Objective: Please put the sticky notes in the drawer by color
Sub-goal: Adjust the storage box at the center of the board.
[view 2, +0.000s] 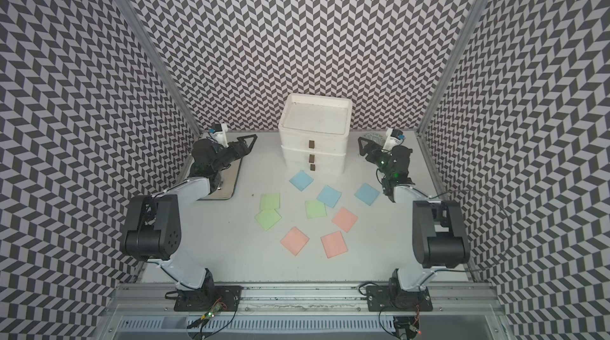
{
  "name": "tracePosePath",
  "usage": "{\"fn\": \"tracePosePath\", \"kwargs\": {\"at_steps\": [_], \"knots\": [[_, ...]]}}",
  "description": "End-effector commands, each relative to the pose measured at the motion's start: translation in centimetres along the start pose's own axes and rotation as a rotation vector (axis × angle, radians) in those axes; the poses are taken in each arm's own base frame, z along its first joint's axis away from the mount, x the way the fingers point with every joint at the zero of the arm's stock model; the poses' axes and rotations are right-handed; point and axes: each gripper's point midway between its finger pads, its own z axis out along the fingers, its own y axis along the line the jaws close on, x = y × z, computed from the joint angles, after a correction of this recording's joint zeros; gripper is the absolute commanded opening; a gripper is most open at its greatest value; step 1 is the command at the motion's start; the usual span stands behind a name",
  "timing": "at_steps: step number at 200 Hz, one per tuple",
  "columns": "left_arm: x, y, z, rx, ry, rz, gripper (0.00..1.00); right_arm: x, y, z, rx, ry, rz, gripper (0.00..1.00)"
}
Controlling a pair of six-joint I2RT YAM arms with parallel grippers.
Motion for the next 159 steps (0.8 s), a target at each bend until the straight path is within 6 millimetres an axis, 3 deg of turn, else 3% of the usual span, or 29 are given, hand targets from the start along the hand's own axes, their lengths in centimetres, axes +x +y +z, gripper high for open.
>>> {"fn": "tracePosePath", "kwargs": {"at_steps": [1,24,39,90,128,159], "knots": [[-0.5,-0.8,1.7,0.055,0.076,-0.102,0.99,-2.0,3.3,2.4,-0.183,0.048,0.082,0.71],[-3.4,-0.9,3.5,0.069,0.029,-0.096,0.96,-2.8,3.8,5.2,-0.238,0.103,0.119,0.68],[-4.5,-0.6,5.3,0.091,0.023,-0.103,0.95,-3.4,2.8,6.7,-0.227,0.104,0.146,0.66],[-5.2,-0.4,11.9,0.202,0.069,-0.119,0.92,-4.3,0.2,12.0,-0.187,0.159,0.165,0.64],[-2.8,-2.4,16.2,0.286,0.143,-0.099,0.92,-3.3,-0.7,13.6,-0.195,0.182,0.196,0.64],[0.0,-3.2,17.3,0.315,0.204,-0.118,0.92,-2.2,0.2,14.9,-0.245,0.250,0.183,0.64]]}}
